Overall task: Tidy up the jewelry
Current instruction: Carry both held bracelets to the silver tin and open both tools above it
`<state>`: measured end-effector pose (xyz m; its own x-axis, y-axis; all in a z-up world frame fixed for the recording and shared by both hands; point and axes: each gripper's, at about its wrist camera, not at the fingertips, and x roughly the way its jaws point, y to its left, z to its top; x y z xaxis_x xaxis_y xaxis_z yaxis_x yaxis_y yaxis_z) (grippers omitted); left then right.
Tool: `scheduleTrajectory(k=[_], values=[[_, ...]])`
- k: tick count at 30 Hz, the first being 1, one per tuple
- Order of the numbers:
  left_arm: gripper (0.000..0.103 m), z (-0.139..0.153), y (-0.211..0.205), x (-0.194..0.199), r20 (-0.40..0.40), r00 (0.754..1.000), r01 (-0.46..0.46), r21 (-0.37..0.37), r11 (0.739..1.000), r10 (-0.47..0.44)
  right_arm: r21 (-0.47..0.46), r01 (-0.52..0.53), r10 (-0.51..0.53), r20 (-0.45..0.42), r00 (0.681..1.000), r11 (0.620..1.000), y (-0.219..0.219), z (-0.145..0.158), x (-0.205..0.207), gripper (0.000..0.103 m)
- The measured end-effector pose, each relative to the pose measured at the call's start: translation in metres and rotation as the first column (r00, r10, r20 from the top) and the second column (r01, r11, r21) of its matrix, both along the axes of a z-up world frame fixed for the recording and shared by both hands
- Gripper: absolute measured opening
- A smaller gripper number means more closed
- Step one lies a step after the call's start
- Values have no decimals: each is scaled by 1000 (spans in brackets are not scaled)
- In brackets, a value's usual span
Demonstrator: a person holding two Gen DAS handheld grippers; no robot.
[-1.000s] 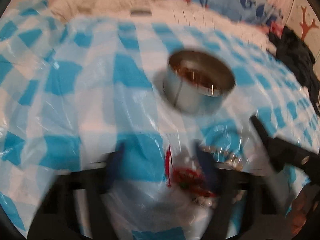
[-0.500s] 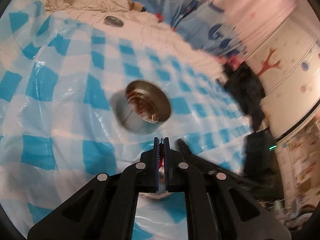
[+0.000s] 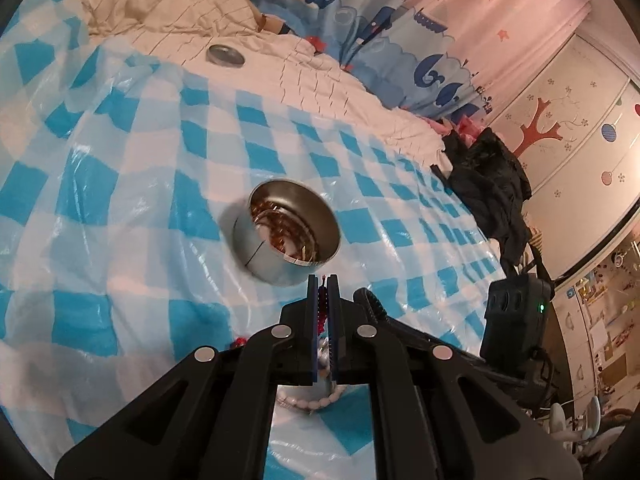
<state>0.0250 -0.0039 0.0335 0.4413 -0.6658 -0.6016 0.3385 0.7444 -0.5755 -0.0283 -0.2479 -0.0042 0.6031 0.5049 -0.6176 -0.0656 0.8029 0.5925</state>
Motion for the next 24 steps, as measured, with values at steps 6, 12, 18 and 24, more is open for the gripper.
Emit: scheduleTrajectory(k=[6,12,18,24], values=[[3,13,-21,15,43,999,-2,-46,999,4,-23,39,-37,52,998,999,-7,12,-2,74],[3,17,-40,48,89,994,-58,-82,995,65,-69,52,-45,95,994,996,-6,23,-1,74],[18,-18,-38,78,-6,984,-176,9,984,176,-144,48,-27,140,990,988,5,34,9,74],[61,-16,-11,76,-42,964,-263,17,965,263,-250,26,20,183,983,968,26,45,34,74]])
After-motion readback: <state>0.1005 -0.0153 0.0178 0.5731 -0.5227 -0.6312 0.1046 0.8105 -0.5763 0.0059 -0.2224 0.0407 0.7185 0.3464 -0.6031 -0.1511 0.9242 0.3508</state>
